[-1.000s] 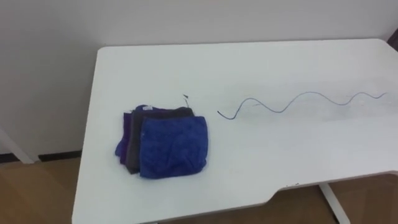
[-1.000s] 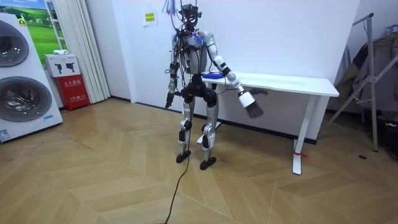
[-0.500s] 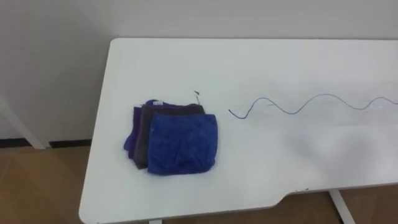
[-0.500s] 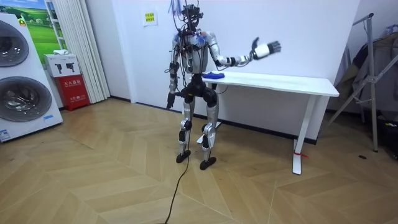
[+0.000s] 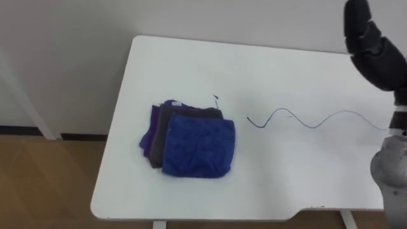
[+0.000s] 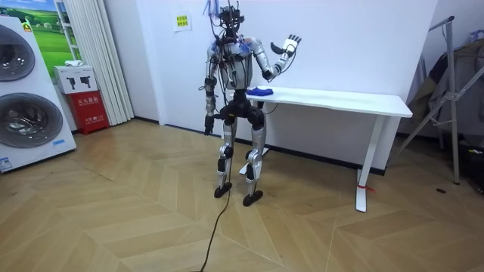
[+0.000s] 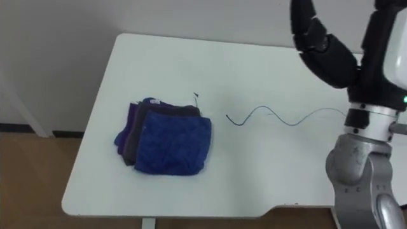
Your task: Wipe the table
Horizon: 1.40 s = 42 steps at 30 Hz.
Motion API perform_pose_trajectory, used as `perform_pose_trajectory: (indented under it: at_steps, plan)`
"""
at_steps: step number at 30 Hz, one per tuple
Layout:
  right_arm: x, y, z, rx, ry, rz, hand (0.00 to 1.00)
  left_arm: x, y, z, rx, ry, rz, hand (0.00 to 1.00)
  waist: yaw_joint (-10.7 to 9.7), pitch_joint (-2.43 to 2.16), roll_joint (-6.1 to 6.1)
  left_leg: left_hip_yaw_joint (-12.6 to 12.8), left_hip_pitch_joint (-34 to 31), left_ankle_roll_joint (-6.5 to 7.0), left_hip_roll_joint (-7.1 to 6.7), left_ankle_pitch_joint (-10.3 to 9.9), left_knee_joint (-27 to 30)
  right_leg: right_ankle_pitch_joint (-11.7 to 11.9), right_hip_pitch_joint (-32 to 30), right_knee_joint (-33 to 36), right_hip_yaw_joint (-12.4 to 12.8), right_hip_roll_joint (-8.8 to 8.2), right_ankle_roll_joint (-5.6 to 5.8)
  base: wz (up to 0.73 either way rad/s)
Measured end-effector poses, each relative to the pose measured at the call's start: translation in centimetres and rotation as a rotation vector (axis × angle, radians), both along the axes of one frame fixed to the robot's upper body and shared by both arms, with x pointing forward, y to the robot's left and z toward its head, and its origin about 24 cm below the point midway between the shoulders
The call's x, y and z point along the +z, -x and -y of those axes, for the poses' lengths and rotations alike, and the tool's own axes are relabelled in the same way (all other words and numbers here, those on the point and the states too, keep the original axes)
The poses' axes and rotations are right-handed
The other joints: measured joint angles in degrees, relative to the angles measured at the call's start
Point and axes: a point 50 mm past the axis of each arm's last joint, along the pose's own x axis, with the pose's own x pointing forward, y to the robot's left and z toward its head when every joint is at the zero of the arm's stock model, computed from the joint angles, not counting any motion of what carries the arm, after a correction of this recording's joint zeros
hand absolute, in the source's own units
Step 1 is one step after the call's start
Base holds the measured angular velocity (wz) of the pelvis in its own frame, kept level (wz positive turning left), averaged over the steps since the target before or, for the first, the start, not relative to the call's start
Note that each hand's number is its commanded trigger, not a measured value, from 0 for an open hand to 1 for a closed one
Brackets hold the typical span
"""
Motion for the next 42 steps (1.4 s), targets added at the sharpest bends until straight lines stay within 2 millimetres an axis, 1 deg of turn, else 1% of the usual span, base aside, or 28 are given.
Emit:
perform_pose_trajectory:
  at_steps: [1,2,5,6,8,9,11,12,13,14,15,16,17,19,22,23,25,27,29,30,31,33,39,40,41,42]
  plan:
    - [-0.3,-0.1,-1.0,0.041,0.028,-0.028,0.0,-0.1,0.0,0.2,-0.015,0.008,-0.006,0.0,0.42,-0.04,0.01,-0.11,-0.18,0.0,0.0,0.0,0.15,0.0,-0.02,-0.02,-0.06,-0.01,0.0,0.05]
    - [-0.7,-0.3,-1.9,0.083,0.048,-0.064,0.0,-0.1,-0.5,0.3,-0.028,0.018,-0.001,0.0,0.41,-0.08,-0.05,-0.27,-0.39,0.0,-0.01,0.0,0.29,0.0,-0.08,-0.01,-0.22,-0.03,0.0,0.07]
    - [-1.4,-0.7,-3.7,0.177,0.082,-0.154,0.0,-0.2,-1.3,0.5,-0.094,0.024,-0.007,0.0,1.54,-0.09,0.01,-0.61,-0.74,-0.01,-0.06,0.01,0.5,0.0,-0.15,0.0,-0.76,-0.17,0.0,0.08]
    - [-1.6,-0.7,-3.9,0.191,0.087,-0.171,0.0,-0.2,-1.6,0.5,-0.107,0.025,-0.005,0.0,1.9,-0.1,0.01,-0.62,-0.75,0.0,-0.08,0.01,0.5,0.0,-0.15,0.0,-0.78,-0.19,0.0,0.03]
    - [-2.3,-0.8,-5.2,0.242,0.123,-0.247,0.0,-0.2,-2.0,0.6,-0.147,0.025,-0.01,0.0,3.41,-0.12,0.06,-0.69,-0.73,0.01,-0.08,0.02,0.49,0.0,-0.12,-0.03,-0.78,-0.18,0.0,0.0]
    - [-2.6,-0.8,-5.6,0.257,0.139,-0.269,0.0,-0.2,-2.2,0.6,-0.159,0.024,-0.009,0.0,3.5,-0.12,0.07,-0.73,-0.72,0.01,-0.08,0.03,0.5,0.0,-0.08,-0.05,-0.79,-0.18,0.0,0.0]
    - [-4.0,-0.7,-7.1,0.332,0.172,-0.364,0.0,-0.3,-2.5,0.7,-0.176,0.027,-0.005,0.0,3.95,-0.12,0.07,-0.96,-0.67,0.01,-0.08,0.03,0.48,0.01,0.06,-0.13,-0.9,-0.17,-0.01,0.04]
    - [-4.5,-0.7,-7.4,0.346,0.178,-0.393,0.0,-0.3,-2.5,0.7,-0.177,0.027,-0.005,0.0,4.05,-0.12,0.07,-1.11,-0.61,0.01,-0.09,0.03,0.48,0.01,0.18,-0.17,-0.99,-0.18,-0.01,0.07]
    - [-5.5,-0.7,-7.8,0.368,0.2,-0.451,0.0,-0.3,-2.6,0.7,-0.177,0.027,-0.004,0.0,4.16,-0.05,0.16,-1.59,-0.5,0.01,-0.12,0.03,0.49,0.02,0.51,-0.21,-1.35,-0.2,0.0,0.18]
    - [-6.6,-0.7,-8.0,0.372,0.228,-0.509,0.0,-0.3,-2.6,0.7,-0.178,0.027,-0.005,0.0,4.37,-0.01,0.23,-1.93,-0.41,0.02,-0.22,0.03,0.48,0.02,0.91,-0.32,-2.0,-0.32,0.0,0.2]
    - [-7.2,-0.7,-8.0,0.371,0.24,-0.541,0.0,-0.3,-2.6,0.7,-0.181,0.028,-0.006,0.0,4.56,-0.02,0.25,-2.13,-0.37,0.03,-0.26,0.04,0.47,0.02,1.07,-0.44,-2.17,-0.36,0.0,0.16]
    - [-8.3,-0.7,-7.9,0.362,0.268,-0.6,0.0,-0.3,-2.6,0.7,-0.188,0.027,-0.007,0.0,4.97,-0.02,0.26,-2.24,-0.49,0.04,-0.39,0.05,0.46,0.02,1.19,-0.98,-2.19,-0.43,0.0,0.06]
    - [-9.2,-0.7,-7.7,0.35,0.297,-0.649,0.0,-0.3,-2.8,0.8,-0.195,0.029,-0.005,0.0,5.44,0.11,0.44,-2.31,-0.73,0.12,-0.45,0.1,0.46,0.02,1.09,-1.01,-2.34,-0.52,0.0,0.06]
    - [-10.4,-0.5,-7.7,0.339,0.348,-0.71,0.0,-0.2,-2.8,0.8,-0.2,0.026,0.009,0.0,5.63,0.3,0.76,-2.47,-0.96,0.18,-0.5,0.14,0.41,0.02,0.92,-1.0,-2.43,-0.58,0.0,0.06]
    - [-11.6,-0.1,-8.1,0.351,0.4,-0.769,0.0,0.0,-3.2,0.8,-0.206,0.02,0.029,0.0,5.82,0.24,1.14,-3.16,-1.73,0.19,-0.58,0.18,0.47,0.02,0.51,-1.02,-2.54,-0.63,0.0,0.09]
    - [-12.2,0.0,-8.2,0.354,0.415,-0.798,0.0,0.1,-3.5,0.9,-0.213,0.019,0.04,0.0,5.87,0.07,1.49,-3.28,-1.76,0.19,-0.59,0.19,0.46,0.02,0.51,-1.02,-2.46,-0.62,0.0,0.09]
    - [-12.9,0.3,-8.2,0.357,0.431,-0.84,0.0,0.1,-4.0,1.0,-0.227,0.021,0.055,0.0,5.92,-0.18,1.74,-3.46,-1.74,0.19,-0.6,0.19,0.38,0.02,0.59,-1.02,-2.45,-0.62,0.0,0.06]
    - [-13.3,0.4,-8.3,0.357,0.425,-0.858,0.0,0.1,-4.2,1.1,-0.233,0.022,0.061,0.0,5.98,-0.16,1.9,-3.53,-1.51,0.2,-0.62,0.2,0.27,0.02,0.77,-1.08,-2.38,-0.62,0.0,0.02]
    - [-14.6,0.8,-8.2,0.346,0.415,-0.911,0.0,0.2,-4.4,1.1,-0.234,0.02,0.067,0.0,5.75,-0.19,1.94,-3.67,-1.17,0.2,-0.63,0.2,0.19,0.02,1.28,-1.38,-2.38,-0.62,0.0,0.02]
    - [-14.9,1.0,-8.1,0.342,0.419,-0.924,0.0,0.2,-4.4,1.1,-0.234,0.019,0.067,0.0,5.73,-0.22,1.89,-3.71,-1.18,0.2,-0.66,0.2,0.12,0.02,1.39,-1.64,-2.38,-0.62,0.0,0.0]
    - [-15.3,1.2,-7.9,0.336,0.426,-0.941,0.0,0.2,-4.4,1.1,-0.234,0.018,0.068,0.0,5.79,-0.34,1.58,-3.75,-1.16,0.2,-0.7,0.2,-0.12,0.02,1.47,-2.01,-2.39,-0.62,0.0,0.0]
    - [-15.6,1.3,-7.7,0.328,0.437,-0.947,0.0,0.1,-4.4,1.2,-0.233,0.019,0.067,0.0,5.64,-0.28,1.54,-3.73,-0.85,0.2,-0.7,0.2,-0.26,0.02,1.66,-2.01,-2.45,-0.62,0.01,0.0]
    - [-15.7,1.3,-7.7,0.322,0.441,-0.951,0.0,0.1,-4.4,1.3,-0.231,0.019,0.069,0.0,5.31,-0.02,1.3,-3.71,0.19,0.21,-0.7,0.2,-0.95,0.02,2.4,-2.06,-2.83,-0.64,0.01,0.0]
    - [-15.9,1.4,-7.5,0.317,0.44,-0.953,0.42,0.1,-4.3,1.3,-0.231,0.02,0.066,0.0,5.32,0.03,1.27,-3.71,0.33,0.21,-0.71,0.2,-1.01,0.03,2.56,-2.06,-2.86,-0.65,0.01,0.03]
    - [-16.2,1.6,-7.4,0.313,0.438,-0.954,1.0,0.1,-4.3,1.3,-0.228,0.02,0.066,0.0,5.31,0.12,1.29,-3.73,0.57,0.21,-0.71,0.2,-1.07,0.03,2.82,-2.08,-2.84,-0.65,0.01,0.04]
    - [-16.4,1.6,-7.4,0.312,0.437,-0.954,1.0,0.1,-4.2,1.3,-0.228,0.02,0.064,0.0,5.28,0.12,1.3,-3.73,0.67,0.2,-0.73,0.2,-1.06,0.03,2.97,-2.13,-2.85,-0.67,0.01,0.07]
